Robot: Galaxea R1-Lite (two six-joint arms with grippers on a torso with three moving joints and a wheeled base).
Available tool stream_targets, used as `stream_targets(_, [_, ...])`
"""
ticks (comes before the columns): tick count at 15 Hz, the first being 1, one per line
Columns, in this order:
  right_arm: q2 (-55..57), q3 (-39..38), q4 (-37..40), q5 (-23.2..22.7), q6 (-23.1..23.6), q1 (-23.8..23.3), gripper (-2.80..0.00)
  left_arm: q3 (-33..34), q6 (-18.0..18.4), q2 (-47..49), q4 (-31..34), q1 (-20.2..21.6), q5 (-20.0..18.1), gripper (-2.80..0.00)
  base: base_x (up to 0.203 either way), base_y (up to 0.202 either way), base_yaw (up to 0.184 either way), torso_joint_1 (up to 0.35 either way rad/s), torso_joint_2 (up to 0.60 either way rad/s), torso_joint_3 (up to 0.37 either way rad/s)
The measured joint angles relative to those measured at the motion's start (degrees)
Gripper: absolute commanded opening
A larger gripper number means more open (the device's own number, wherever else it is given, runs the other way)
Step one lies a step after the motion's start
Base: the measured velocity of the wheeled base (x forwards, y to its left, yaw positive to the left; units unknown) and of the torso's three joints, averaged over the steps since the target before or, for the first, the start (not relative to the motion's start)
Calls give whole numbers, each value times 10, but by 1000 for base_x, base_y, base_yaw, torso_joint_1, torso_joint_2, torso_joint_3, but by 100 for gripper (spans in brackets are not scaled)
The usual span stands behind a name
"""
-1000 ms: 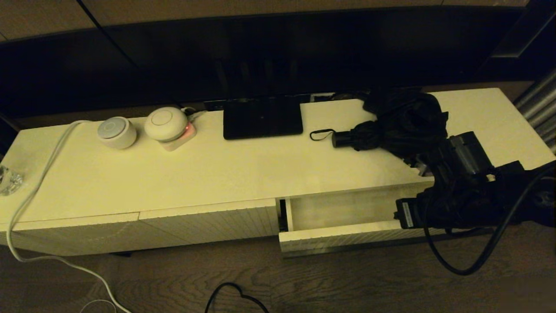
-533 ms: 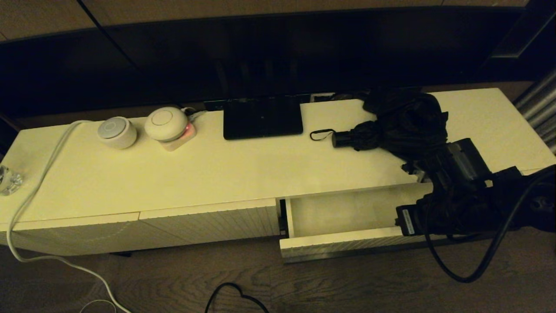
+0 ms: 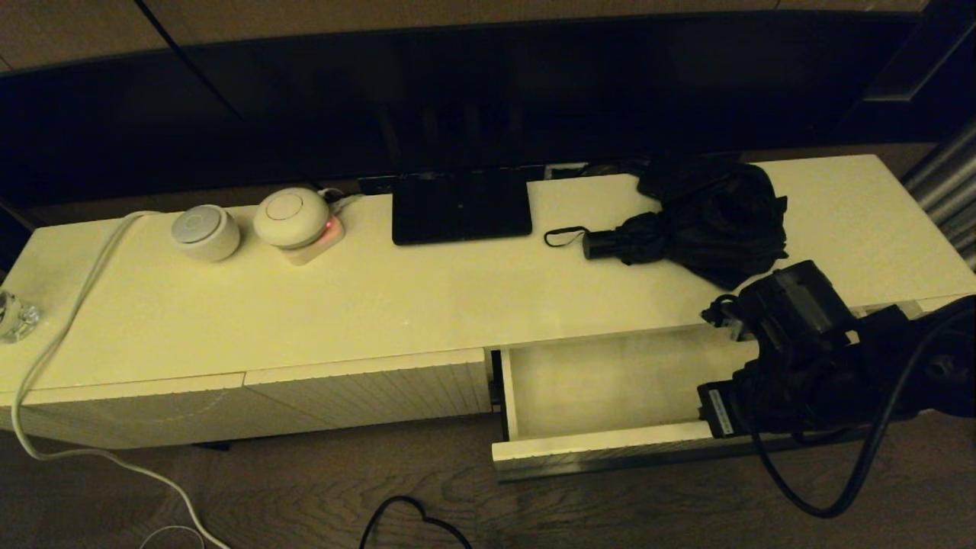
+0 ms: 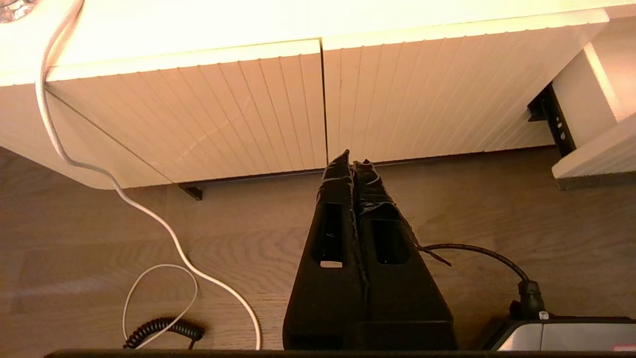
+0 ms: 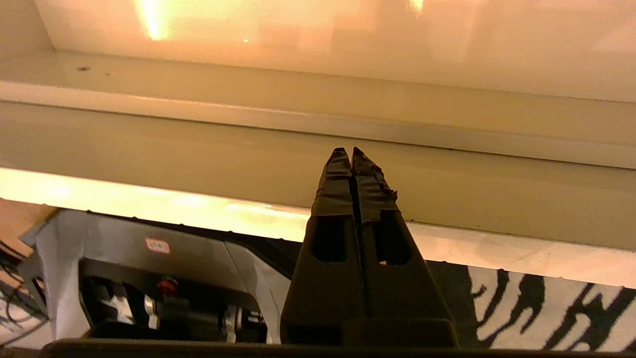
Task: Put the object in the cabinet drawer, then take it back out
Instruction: Open the drawer
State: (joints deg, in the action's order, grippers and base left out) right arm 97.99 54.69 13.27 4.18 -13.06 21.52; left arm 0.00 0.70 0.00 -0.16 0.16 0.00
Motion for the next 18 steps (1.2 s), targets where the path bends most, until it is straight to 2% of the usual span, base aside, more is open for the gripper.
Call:
stream_targets(5, [-7,-17,62,-17,-2,14,-280,0,0,0,0,0,0,-280,0,0,0,0,0,0])
stream_targets(12, [-29,-78,56,-20,-14,44,-280,0,0,0,0,0,0,-280,0,0,0,0,0,0])
stream_targets(18, [-34,-89,52,-21,-14,52,-280,0,0,0,0,0,0,-280,0,0,0,0,0,0])
